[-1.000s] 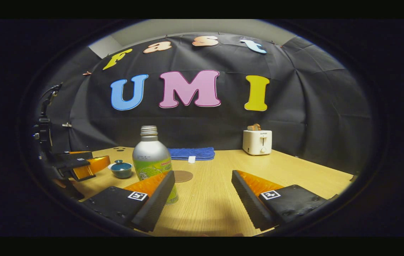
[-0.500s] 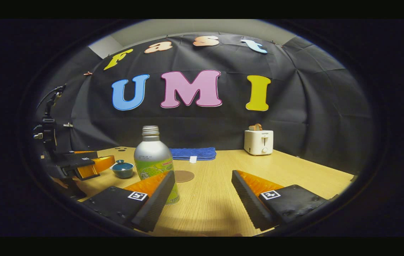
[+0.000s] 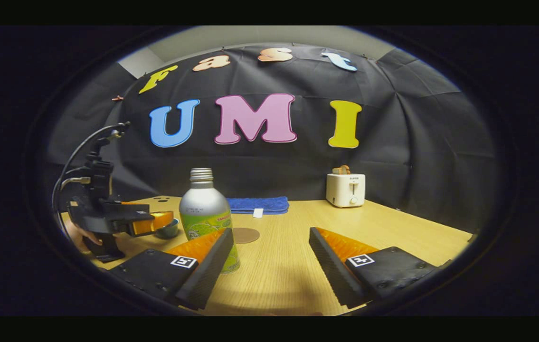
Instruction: Open the teacup lid with one hand, grasp the water bottle and pour water into the teacup with the other hand; after pouring, place the water bottle on the coaster and then close the teacup lid.
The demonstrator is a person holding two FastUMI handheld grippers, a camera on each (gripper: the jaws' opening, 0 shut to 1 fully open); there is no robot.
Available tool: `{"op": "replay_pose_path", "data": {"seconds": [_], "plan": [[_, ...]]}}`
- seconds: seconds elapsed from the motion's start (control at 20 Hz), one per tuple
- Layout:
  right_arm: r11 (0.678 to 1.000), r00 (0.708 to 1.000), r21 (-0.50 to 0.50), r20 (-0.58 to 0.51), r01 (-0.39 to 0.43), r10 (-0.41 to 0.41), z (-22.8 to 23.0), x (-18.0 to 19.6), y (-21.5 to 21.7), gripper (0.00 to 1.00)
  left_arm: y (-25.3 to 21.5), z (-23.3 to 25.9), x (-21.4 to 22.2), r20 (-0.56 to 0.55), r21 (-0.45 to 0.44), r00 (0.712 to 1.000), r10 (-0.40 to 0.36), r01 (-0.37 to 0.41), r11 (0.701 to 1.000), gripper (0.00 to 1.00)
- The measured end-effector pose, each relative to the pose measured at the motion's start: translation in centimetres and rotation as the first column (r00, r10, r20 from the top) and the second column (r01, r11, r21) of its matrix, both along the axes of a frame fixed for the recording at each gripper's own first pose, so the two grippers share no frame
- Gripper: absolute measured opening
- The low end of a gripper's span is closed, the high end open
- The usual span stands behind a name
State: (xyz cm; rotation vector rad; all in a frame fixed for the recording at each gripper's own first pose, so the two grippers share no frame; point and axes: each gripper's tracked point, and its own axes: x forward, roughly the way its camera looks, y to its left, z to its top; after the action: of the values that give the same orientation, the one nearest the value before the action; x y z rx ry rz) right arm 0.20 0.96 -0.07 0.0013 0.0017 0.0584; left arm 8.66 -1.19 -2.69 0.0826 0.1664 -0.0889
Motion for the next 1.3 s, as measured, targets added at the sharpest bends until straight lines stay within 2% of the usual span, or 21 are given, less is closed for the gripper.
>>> {"op": "replay_pose_path", "data": {"seconds": [0.1, 0.2, 0.35, 0.45, 0.55, 0.8, 0.85, 0.95, 1.05, 1.15, 1.3], "plan": [[1.000, 1.000, 0.000, 0.000, 0.000, 0.000, 0.0, 0.0, 0.0, 0.99, -0.4, -0.3, 0.8, -0.027, 0.028, 0.999, -0.019, 0.020, 0.999, 0.95], [1.000, 1.000, 0.000, 0.000, 0.000, 0.000, 0.1, 0.0, 0.0, 0.99, -0.7, -0.4, 1.4, -0.032, 0.051, 0.999, -0.029, 0.031, 0.998, 0.88], [1.000, 1.000, 0.000, 0.000, 0.000, 0.000, 0.1, 0.0, 0.0, 0.99, -0.7, -0.6, 1.9, -0.044, 0.053, 0.999, -0.031, 0.034, 0.998, 0.65], [1.000, 1.000, 0.000, 0.000, 0.000, 0.000, 0.1, 0.0, 0.0, 0.99, -0.6, -0.9, 2.2, -0.062, 0.039, 0.998, -0.031, 0.034, 0.999, 0.58], [1.000, 1.000, 0.000, 0.000, 0.000, 0.000, 0.0, 0.0, 0.0, 0.99, -0.7, -1.0, 2.3, -0.070, 0.026, 0.997, -0.044, 0.046, 0.999, 0.54], [1.000, 1.000, 0.001, -0.001, -0.007, 0.007, 0.0, -0.1, 0.1, 0.99, -0.8, -1.1, 2.3, -0.070, 0.019, 0.996, -0.054, 0.056, 0.998, 0.50], [1.000, 1.000, 0.001, -0.002, -0.015, 0.015, 0.0, 0.0, 0.3, 0.99, -0.7, -1.0, 2.3, -0.067, 0.013, 0.996, -0.053, 0.054, 0.998, 0.43], [1.000, 1.000, 0.001, -0.003, -0.030, 0.030, 0.0, -0.2, 0.6, 0.99, -0.7, -0.9, 2.3, -0.060, 0.004, 0.997, -0.051, 0.051, 0.999, 0.38], [0.999, 0.999, 0.002, -0.001, -0.050, 0.050, 0.1, -0.3, 0.9, 0.99, -0.2, -0.7, 2.2, -0.049, -0.005, 0.998, -0.035, 0.034, 0.999, 0.36], [0.996, 0.996, 0.002, -0.004, -0.085, 0.085, 0.0, -0.6, 1.5, 0.99, -0.1, -0.1, 1.8, -0.017, -0.026, 0.999, -0.032, 0.032, 0.999, 0.31], [0.992, 0.992, 0.006, -0.002, -0.129, 0.129, 0.1, -1.7, 2.2, 0.99, 0.7, 1.1, 1.2, 0.071, -0.084, 0.997, -0.016, 0.022, 0.996, 0.31]]}}
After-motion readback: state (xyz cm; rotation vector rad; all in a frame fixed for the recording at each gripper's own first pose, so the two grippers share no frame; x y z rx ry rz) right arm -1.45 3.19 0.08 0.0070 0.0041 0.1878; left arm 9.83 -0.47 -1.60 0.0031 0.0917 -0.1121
